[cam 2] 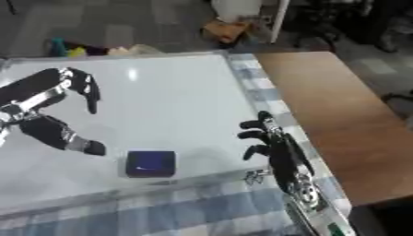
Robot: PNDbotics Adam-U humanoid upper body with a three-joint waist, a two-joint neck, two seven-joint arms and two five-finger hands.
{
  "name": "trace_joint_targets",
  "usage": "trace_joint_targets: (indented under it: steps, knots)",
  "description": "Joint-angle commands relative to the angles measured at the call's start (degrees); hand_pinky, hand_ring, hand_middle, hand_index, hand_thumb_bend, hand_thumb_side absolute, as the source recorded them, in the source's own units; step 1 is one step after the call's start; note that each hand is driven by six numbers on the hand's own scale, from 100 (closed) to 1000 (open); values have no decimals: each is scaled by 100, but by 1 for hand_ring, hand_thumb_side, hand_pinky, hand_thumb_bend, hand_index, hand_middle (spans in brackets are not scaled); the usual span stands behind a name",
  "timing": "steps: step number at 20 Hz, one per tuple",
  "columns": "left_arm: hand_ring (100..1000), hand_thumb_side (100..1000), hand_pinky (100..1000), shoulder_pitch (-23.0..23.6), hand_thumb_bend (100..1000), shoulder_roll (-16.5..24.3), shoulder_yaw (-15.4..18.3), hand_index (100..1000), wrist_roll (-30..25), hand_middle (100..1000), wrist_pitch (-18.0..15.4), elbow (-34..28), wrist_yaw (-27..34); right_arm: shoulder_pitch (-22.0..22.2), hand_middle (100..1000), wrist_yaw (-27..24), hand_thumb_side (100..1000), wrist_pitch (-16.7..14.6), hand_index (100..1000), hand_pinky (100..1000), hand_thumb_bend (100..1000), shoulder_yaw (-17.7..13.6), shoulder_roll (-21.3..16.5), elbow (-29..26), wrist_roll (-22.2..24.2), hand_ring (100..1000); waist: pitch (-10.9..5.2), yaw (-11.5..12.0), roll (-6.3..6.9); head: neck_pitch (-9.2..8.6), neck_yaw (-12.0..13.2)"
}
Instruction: Wipe the whiteboard clean with a brush.
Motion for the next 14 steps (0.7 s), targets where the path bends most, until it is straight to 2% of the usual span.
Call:
trace_joint_targets:
  steps: [1,6,14]
  knots:
    - [613,617,679,86,1000,255,313,503,155,573,208,-180,161,-20,709,50,1000,-14,662,381,100,-58,-116,-38,-30,692,-81,25,36,-36,-21]
    - [594,628,652,351,1000,297,778,512,527,562,525,-281,471,-30,709,46,1000,-29,661,381,100,-67,-101,-27,-48,692,-71,65,47,-31,-46]
    - [566,672,621,777,981,78,1544,527,1151,540,888,-373,1092,-28,708,47,1000,-49,661,381,100,-87,-89,-11,-84,691,-44,132,61,-24,-16]
